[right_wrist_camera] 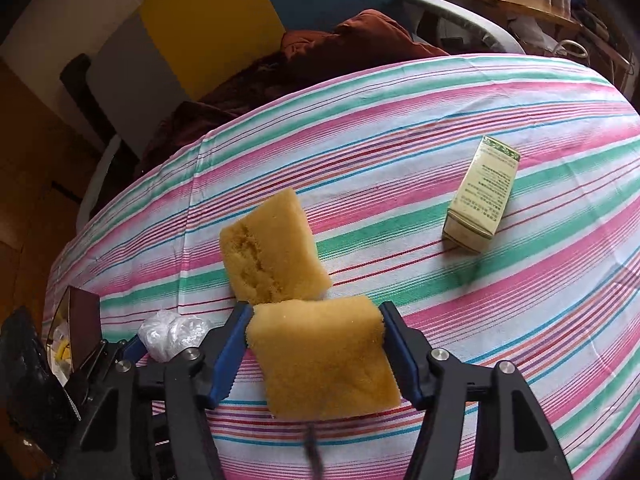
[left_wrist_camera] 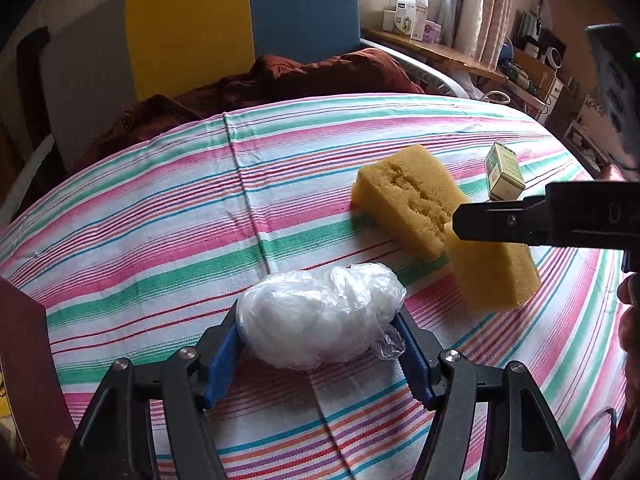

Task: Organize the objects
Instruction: 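Grasp the yellow sponge with the right tool while the left grasps the plastic bag, then carry the yellow sponge and plastic bag over the gold tray with both tools, then open the right tool to drop the sponge while the left drops the bag, then move both tools back from the tray toward the green box and sponge, then grasp the green-and-cream box with the right tool while the left grasps the yellow sponge, then carry the green box and yellow sponge over the gold tray with both tools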

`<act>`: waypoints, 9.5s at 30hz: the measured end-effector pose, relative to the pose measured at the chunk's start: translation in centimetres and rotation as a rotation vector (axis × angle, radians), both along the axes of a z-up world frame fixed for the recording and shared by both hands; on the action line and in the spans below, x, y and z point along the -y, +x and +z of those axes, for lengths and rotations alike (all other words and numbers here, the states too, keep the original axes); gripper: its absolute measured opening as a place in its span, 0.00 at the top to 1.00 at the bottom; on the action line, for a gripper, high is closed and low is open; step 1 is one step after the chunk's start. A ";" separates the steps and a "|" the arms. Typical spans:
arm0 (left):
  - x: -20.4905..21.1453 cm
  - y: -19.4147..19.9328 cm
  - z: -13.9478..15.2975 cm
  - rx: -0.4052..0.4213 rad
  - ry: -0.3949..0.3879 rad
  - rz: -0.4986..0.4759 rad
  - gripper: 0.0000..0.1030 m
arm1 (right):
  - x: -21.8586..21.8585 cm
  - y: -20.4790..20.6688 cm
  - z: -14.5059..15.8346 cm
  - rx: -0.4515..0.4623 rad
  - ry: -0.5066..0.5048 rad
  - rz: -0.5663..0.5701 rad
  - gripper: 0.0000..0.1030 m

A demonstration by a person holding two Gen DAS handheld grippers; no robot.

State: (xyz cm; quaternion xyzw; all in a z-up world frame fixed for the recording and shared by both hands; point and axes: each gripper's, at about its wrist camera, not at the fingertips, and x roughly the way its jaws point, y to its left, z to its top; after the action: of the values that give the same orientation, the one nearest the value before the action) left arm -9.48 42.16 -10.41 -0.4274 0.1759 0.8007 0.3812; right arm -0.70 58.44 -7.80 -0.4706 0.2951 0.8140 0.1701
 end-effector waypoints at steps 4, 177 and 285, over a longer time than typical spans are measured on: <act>0.1 0.0 0.0 -0.001 0.004 -0.003 0.33 | 0.1 0.1 0.2 0.005 0.013 0.009 0.42; 19.0 6.2 12.1 -0.146 0.157 0.110 0.09 | -8.5 8.4 2.2 -0.006 0.105 -0.469 0.13; -2.6 -1.8 1.0 0.162 0.071 -0.007 0.39 | -5.9 2.1 0.1 0.255 0.244 0.281 0.24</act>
State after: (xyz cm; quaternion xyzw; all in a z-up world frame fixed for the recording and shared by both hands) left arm -11.25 44.80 -9.38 -0.4766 0.1176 0.7676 0.4120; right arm 1.43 64.31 -7.74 -0.5821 0.1022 0.7932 0.1465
